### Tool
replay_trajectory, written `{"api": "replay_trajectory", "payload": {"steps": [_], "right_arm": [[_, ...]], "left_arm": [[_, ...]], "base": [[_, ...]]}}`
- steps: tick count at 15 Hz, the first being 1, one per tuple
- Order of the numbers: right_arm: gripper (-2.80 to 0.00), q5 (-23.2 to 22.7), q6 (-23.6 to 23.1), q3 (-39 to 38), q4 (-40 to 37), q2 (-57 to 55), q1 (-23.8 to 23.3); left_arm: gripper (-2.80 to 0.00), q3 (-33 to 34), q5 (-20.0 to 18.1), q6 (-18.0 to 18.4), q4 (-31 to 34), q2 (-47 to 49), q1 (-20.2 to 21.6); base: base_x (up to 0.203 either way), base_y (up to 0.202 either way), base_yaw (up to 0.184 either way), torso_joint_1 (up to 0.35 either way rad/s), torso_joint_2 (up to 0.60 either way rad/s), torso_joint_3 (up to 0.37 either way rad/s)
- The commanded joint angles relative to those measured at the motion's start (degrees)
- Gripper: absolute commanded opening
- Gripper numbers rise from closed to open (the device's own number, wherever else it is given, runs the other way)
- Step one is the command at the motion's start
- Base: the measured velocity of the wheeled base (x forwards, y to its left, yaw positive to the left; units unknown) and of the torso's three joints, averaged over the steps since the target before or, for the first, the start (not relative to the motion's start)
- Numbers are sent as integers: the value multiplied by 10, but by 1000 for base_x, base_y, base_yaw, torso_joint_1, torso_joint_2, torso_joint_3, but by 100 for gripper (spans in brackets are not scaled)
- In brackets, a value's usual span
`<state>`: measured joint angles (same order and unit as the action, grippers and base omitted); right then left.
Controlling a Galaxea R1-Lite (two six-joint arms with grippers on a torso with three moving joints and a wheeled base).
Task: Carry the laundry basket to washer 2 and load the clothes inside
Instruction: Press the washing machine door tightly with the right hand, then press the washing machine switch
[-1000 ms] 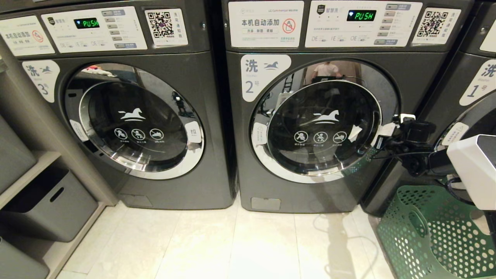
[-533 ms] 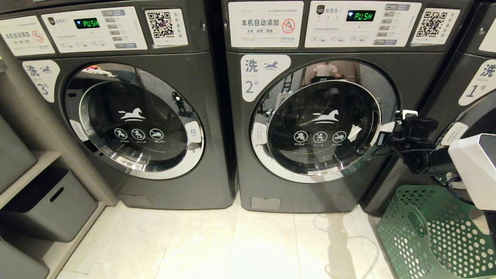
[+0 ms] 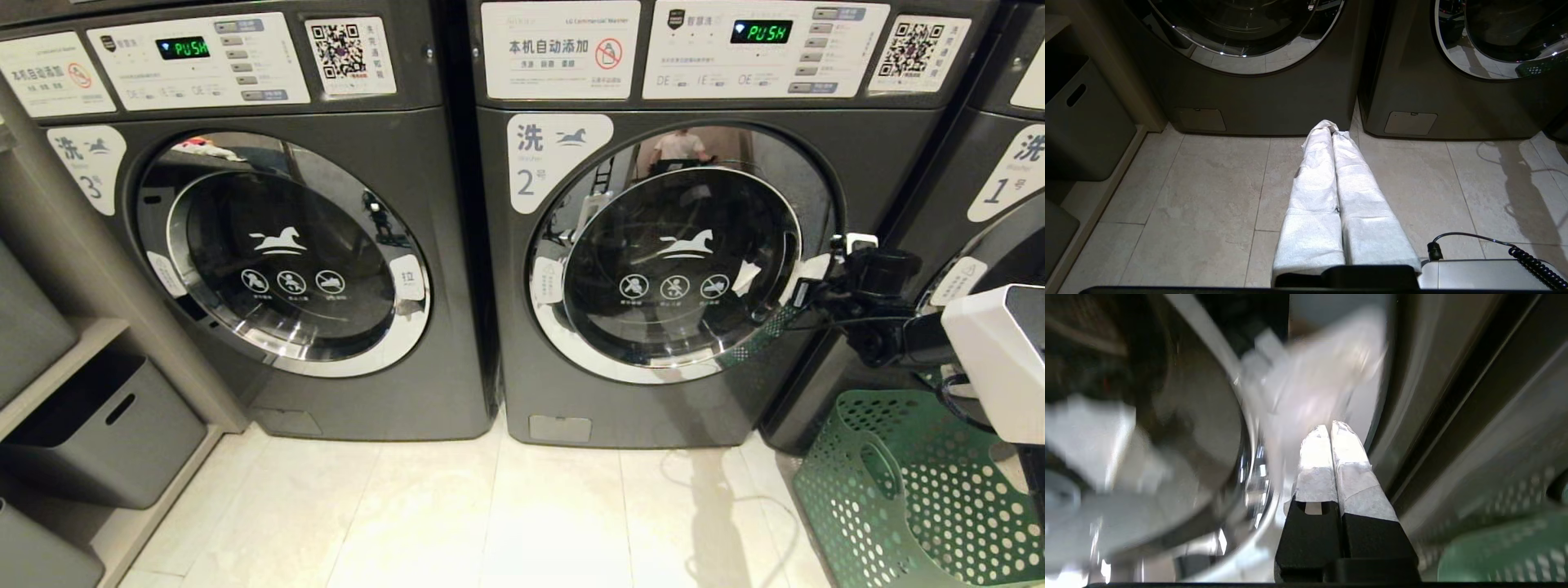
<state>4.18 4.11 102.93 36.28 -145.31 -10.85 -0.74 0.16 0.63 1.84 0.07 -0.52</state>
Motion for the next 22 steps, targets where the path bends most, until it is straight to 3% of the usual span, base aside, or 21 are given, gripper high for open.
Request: {"api": "replay_trajectory", "payload": {"steps": [1, 5, 8, 11, 14, 16, 19, 22], "right_arm": [[-280, -1, 1, -92, -27, 91, 1], [-280, -24, 6, -288, -94, 333, 30], [-280, -31, 7, -357, -116, 489, 74], [-280, -28, 2, -314, -125, 548, 129], [-280, 25, -12, -265, -125, 558, 141], [-280, 30, -34, -260, -124, 567, 141], [-280, 47, -63, -232, -124, 558, 141], [-280, 50, -75, -190, -124, 534, 140]], "left_arm": [[-280, 0, 0, -1, 0, -1, 0], [-280, 0, 0, -1, 0, -1, 0], [-280, 0, -1, 0, 1, -1, 0], [-280, 0, 0, -5, 0, -1, 0], [-280, 0, 0, -4, -1, -1, 0], [-280, 0, 0, -2, -1, -1, 0], [-280, 1, -15, 70, -1, 0, 1], [-280, 2, -14, 57, -1, -1, 1]], "base": [[0, 0, 0, 0, 0, 0], [0, 0, 0, 0, 0, 0], [0, 0, 0, 0, 0, 0], [0, 0, 0, 0, 0, 0], [0, 0, 0, 0, 0, 0], [0, 0, 0, 0, 0, 0], [0, 0, 0, 0, 0, 0], [0, 0, 0, 0, 0, 0]]}}
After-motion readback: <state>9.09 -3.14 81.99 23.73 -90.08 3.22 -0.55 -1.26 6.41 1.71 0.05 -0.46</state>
